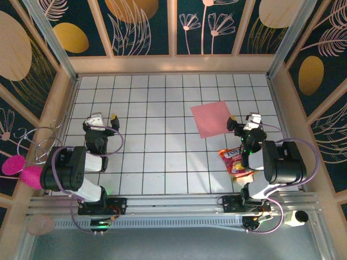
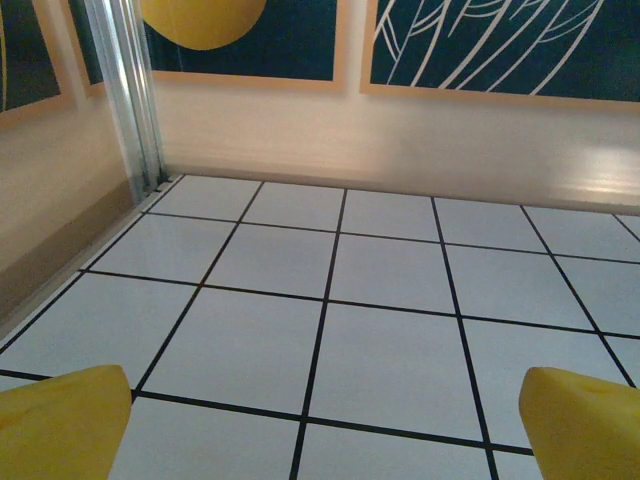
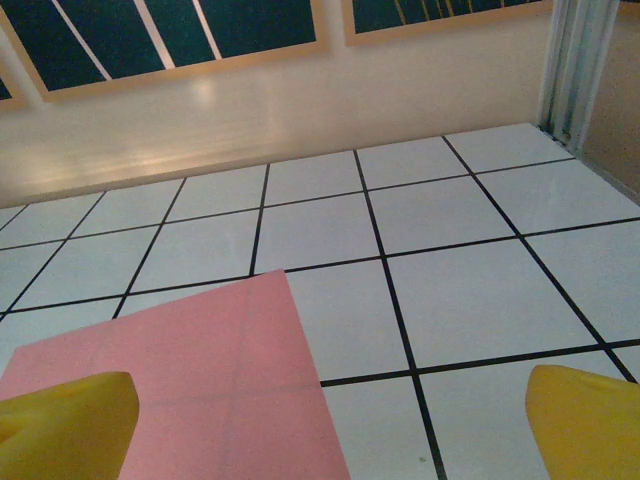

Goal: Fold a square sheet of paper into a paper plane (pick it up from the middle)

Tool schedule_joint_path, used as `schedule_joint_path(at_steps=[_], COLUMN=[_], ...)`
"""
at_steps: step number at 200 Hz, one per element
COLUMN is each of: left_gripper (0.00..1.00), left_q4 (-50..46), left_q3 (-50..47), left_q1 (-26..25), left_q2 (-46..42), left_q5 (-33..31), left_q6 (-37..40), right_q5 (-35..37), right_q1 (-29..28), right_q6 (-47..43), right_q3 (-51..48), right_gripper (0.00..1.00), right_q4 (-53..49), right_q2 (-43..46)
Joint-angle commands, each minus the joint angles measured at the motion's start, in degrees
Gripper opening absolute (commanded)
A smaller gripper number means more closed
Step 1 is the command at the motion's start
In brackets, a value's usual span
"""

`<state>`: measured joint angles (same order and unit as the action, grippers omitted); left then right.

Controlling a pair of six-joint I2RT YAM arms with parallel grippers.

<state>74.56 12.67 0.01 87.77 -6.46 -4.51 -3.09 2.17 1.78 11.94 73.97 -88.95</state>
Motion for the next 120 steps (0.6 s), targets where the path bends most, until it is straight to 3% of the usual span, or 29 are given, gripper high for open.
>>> schedule_joint_path(at_steps=[1, 38, 54, 78, 92, 120], left_gripper=[0.99, 0.99, 0.99, 0.99, 0.99, 0.99], left_q4=[1.0, 7.0, 5.5, -3.9, -11.8, -27.6], left_q3=[0.4, -3.8, -4.4, -2.8, 0.0, 6.9], left_q1=[0.0, -0.1, 0.0, -0.1, 0.0, 0.0], left_q2=[0.0, -2.4, -5.6, -12.5, -16.2, -20.3], left_q5=[-0.1, -1.7, -2.4, -2.3, -2.3, -3.9], left_q6=[0.0, -0.8, -0.9, -1.0, -2.4, -17.3], right_q5=[-0.2, -2.3, -1.1, 3.6, 6.4, 6.4], right_q1=[0.4, 0.3, -0.2, -2.2, -3.0, -3.4], right_q6=[-1.1, -1.9, -2.2, -2.0, 2.4, 14.6], right_q3=[1.1, 2.2, 2.9, 5.0, 7.7, 21.5], right_gripper=[0.99, 0.99, 0.99, 0.99, 0.99, 0.99], right_q4=[1.1, -3.9, -8.6, -16.1, -21.5, -47.3], right_q2=[-0.5, 3.6, 7.9, 13.6, 16.7, 16.1])
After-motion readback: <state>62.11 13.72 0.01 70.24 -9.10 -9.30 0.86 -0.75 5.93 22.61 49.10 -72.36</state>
